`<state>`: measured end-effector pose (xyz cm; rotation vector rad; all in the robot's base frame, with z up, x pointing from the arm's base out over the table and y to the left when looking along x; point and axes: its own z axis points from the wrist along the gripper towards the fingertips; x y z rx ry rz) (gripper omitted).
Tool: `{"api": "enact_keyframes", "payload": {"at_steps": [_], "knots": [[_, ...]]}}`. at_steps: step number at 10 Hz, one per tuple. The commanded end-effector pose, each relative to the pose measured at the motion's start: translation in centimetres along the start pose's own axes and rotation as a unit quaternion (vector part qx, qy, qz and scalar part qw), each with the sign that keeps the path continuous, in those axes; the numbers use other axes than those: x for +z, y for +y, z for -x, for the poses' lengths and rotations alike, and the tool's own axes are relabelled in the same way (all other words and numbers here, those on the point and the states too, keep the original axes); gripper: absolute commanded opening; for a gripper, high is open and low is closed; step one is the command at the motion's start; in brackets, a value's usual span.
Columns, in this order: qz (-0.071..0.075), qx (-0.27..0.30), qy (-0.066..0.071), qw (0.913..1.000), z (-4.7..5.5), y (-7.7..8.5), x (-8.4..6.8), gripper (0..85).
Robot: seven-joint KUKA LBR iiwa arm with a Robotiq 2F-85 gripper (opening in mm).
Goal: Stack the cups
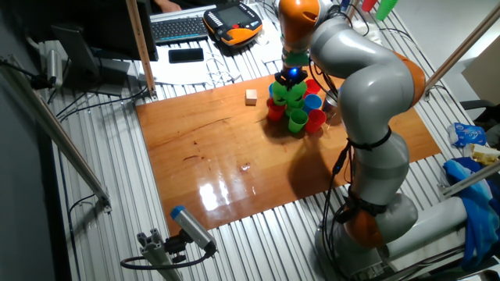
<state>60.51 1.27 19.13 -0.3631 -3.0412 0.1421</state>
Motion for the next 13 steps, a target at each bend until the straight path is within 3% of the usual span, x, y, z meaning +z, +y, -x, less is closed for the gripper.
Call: {"api": "enact_keyframes", "payload": {"at_steps": [1, 4, 6, 13], "knots": [[0.002, -0.005, 0.000, 1.0000, -0.04, -0.04, -0.14, 0.0], [0.017, -0.039, 0.002, 0.9991, -0.32, -0.16, -0.82, 0.0], [0.016, -0.077, 0.002, 0.9969, -0.35, -0.04, -0.75, 0.0], [-0.014, -0.138, 0.016, 0.9901, -0.64, 0.05, -0.34, 0.0]]}}
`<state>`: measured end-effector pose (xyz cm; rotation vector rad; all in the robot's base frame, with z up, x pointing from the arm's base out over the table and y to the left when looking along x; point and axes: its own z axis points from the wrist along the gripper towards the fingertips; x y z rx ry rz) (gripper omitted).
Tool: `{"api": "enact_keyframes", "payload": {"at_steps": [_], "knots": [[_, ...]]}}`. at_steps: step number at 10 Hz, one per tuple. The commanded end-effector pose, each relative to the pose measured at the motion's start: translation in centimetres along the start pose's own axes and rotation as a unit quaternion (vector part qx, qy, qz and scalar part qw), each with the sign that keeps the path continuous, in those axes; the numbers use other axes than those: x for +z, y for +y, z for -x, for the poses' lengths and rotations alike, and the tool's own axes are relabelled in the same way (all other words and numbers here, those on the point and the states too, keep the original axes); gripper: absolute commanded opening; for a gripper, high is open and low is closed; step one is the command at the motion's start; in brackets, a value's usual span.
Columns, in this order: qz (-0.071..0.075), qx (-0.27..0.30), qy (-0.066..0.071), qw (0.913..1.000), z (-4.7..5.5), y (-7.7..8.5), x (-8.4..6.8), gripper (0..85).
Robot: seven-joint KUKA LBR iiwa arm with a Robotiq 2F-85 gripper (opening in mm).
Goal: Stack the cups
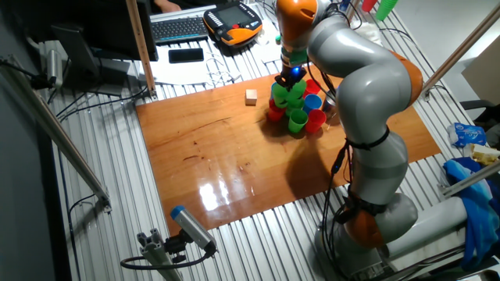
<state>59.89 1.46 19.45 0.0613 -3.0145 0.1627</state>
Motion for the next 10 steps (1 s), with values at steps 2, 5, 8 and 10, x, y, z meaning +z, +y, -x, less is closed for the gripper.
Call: {"api": "enact_keyframes", "payload": {"at_steps": [2, 5, 8, 10], "knots": [[-0.001, 0.000, -0.001, 1.0000, -0.2, -0.1, 0.4, 0.0], [-0.001, 0.005, -0.003, 1.0000, -0.3, 0.4, 0.8, 0.0], [-0.003, 0.006, -0.005, 1.0000, -0.2, 0.5, 0.9, 0.0], [-0.013, 0.004, -0.007, 0.9999, -0.1, 0.6, 1.2, 0.0]]}}
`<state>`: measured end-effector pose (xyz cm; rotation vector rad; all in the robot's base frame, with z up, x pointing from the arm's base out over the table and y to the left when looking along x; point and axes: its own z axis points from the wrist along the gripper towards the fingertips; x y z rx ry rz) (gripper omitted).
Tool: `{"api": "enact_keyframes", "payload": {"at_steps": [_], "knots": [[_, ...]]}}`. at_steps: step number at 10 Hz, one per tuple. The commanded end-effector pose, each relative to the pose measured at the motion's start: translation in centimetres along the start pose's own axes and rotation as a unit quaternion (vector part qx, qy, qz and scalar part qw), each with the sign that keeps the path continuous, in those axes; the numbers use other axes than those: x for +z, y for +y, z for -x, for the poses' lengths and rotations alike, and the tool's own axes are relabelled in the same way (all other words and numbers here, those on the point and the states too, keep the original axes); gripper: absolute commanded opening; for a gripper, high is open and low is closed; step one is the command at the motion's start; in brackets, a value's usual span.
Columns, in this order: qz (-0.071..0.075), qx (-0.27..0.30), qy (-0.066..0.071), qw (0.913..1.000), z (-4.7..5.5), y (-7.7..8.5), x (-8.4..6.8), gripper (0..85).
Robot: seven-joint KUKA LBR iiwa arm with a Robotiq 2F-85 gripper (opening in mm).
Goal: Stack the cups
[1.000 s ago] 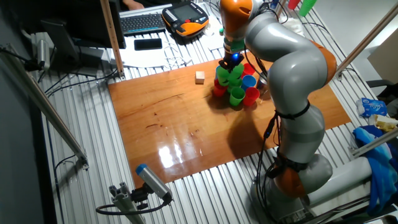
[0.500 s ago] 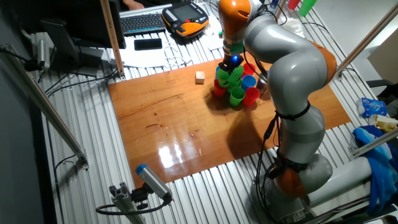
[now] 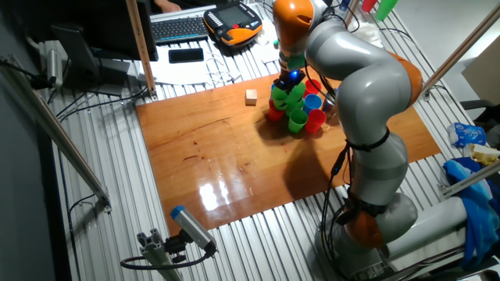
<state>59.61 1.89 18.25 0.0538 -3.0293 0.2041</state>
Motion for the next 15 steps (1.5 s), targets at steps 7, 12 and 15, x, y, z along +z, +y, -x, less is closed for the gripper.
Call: {"api": "enact_keyframes", "payload": {"at_steps": [7, 12, 15], "knots": [[0.005, 0.013, -0.001, 0.9999, 0.05, -0.04, 0.28, 0.0], [0.003, 0.023, -0.006, 0.9997, 0.02, -0.05, 0.22, 17.0], [0.001, 0.026, -0.009, 0.9996, 0.03, -0.06, 0.26, 17.0]]}}
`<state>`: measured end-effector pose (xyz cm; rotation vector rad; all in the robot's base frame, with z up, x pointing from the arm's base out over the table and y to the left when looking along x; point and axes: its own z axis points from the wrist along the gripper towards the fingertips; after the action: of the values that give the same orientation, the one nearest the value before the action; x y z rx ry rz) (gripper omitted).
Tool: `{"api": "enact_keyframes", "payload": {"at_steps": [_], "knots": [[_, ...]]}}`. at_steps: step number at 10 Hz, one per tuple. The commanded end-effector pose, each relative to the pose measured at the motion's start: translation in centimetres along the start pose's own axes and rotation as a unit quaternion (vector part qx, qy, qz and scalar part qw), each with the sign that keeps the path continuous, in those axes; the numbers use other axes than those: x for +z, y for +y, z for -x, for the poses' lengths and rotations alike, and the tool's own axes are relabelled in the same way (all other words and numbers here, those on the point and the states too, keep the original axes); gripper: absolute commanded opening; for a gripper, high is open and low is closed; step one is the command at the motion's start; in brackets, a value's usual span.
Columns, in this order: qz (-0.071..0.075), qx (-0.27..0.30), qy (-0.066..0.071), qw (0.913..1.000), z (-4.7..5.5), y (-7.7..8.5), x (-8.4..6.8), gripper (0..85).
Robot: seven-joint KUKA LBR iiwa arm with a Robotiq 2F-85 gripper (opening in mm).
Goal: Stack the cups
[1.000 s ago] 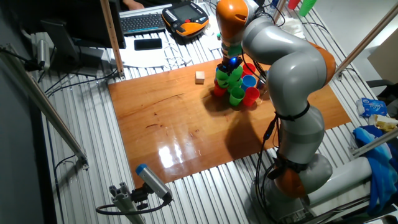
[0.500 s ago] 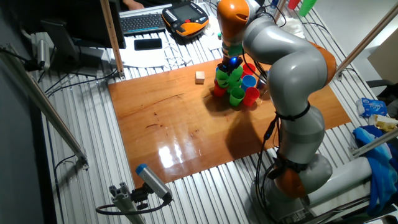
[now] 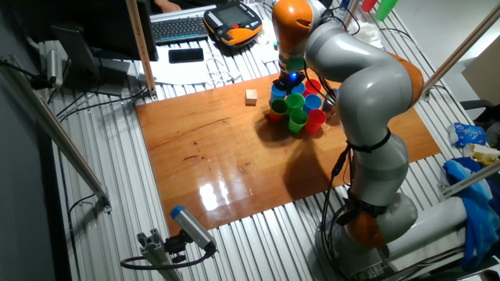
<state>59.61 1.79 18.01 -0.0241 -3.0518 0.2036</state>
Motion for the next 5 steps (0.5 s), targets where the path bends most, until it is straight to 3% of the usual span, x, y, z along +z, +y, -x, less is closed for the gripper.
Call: {"api": "enact_keyframes", "payload": {"at_steps": [1, 3, 4, 5], "knots": [[0.001, 0.000, 0.000, 1.0000, 0.0, 0.0, -0.1, 34.0], [0.003, -0.016, -0.002, 0.9999, -0.5, -0.8, -0.5, 34.0], [0.011, -0.020, -0.004, 0.9997, -0.9, -1.5, -0.9, 17.0], [0.016, -0.015, -0.002, 0.9997, -1.7, -2.3, -1.6, 17.0]]}}
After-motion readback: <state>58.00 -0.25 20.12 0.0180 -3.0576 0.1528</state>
